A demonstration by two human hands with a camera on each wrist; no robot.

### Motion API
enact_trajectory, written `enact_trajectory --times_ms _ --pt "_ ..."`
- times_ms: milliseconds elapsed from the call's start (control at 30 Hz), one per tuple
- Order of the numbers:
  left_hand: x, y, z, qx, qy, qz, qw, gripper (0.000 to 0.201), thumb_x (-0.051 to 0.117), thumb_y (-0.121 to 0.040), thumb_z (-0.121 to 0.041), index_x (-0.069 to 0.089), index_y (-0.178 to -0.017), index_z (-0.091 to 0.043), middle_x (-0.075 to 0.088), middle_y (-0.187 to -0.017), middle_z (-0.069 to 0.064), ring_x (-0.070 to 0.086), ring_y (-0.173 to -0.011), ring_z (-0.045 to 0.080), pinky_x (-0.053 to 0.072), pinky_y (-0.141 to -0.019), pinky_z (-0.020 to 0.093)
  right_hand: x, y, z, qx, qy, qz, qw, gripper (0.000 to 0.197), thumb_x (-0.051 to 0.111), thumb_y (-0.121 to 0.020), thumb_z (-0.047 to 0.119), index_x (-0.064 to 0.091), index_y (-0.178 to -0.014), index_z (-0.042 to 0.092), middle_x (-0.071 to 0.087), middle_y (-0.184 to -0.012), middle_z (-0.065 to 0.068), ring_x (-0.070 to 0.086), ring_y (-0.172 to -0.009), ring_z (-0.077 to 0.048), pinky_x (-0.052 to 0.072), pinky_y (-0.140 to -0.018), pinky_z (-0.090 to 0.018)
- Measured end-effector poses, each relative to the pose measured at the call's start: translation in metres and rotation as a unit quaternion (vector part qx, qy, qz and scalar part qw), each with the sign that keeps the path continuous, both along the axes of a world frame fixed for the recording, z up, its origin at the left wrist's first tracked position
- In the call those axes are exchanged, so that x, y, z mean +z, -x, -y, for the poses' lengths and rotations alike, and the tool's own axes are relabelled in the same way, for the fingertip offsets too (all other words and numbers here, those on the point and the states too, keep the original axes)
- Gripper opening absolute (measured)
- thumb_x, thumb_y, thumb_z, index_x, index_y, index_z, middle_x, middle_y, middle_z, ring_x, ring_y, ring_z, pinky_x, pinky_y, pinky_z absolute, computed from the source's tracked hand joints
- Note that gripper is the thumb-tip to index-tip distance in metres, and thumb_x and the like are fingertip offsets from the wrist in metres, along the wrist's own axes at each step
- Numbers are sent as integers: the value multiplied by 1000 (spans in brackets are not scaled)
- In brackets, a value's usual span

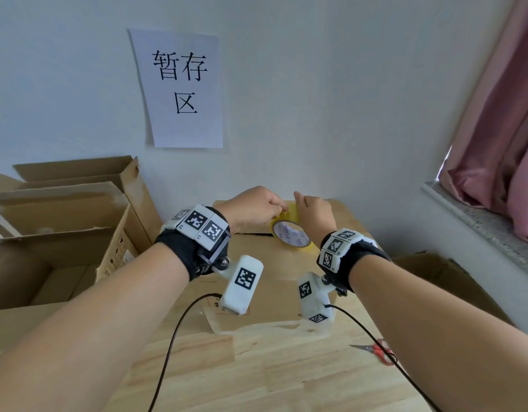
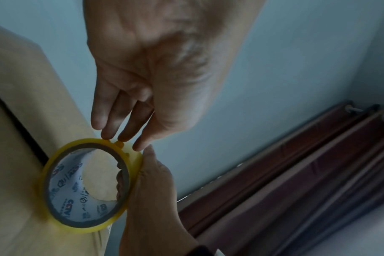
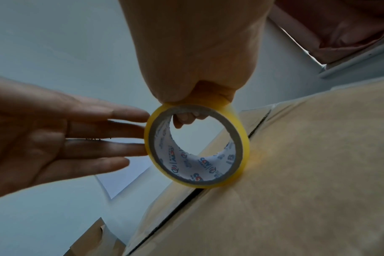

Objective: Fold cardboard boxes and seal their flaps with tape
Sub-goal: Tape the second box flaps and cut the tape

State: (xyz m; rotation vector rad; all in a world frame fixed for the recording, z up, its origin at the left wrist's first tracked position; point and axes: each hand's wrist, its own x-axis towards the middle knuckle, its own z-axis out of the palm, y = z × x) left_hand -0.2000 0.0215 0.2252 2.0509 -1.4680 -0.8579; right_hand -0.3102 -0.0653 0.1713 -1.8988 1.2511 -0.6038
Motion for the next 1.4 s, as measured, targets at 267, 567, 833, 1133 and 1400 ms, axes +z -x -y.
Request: enact_trajectory --times_ms 267,567,833,1133,1400 --pt "2 -2 -3 -18 48 17 999 32 50 -96 -15 62 -125 -20 60 -128 -6 54 -114 6 38 -103 23 6 -3 0 4 -40 -21 999 38 37 -98 11 40 -135 11 59 -107 -14 38 -79 -23 28 -60 -25" --pt "-39 -2 16 -60 -18 223 973 44 50 -93 -28 42 -132 -10 60 -116 11 57 -102 26 46 -81 33 23 3 -2 47 -92 -94 990 37 47 -90 45 58 -87 9 54 -80 -4 50 -75 -19 38 -67 -27" --pt "-58 -9 26 -42 -16 260 965 28 37 -99 -20 44 -120 -4 59 -112 21 58 -100 36 41 -71 32 36 7 0 71 -145 -79 984 39 41 -96 33 58 -122 8 40 -79 -1 33 -92 -22 30 -79 -27" --pt "-74 -33 29 41 -27 35 998 51 45 -97 -15 30 -144 -2 51 -134 19 59 -113 31 49 -95 41 31 6 4 64 -186 -26 980 23 49 -91 27 61 -99 9 39 -81 0 38 -77 -19 34 -71 -28" --pt "-66 -32 30 12 -10 244 970 38 41 -99 -27 45 -132 -8 56 -129 16 54 -116 31 43 -91 35 13 1 14 37 -219 43 974 21 58 -85 29 52 -67 21 49 -86 -2 49 -88 -24 46 -88 -41"
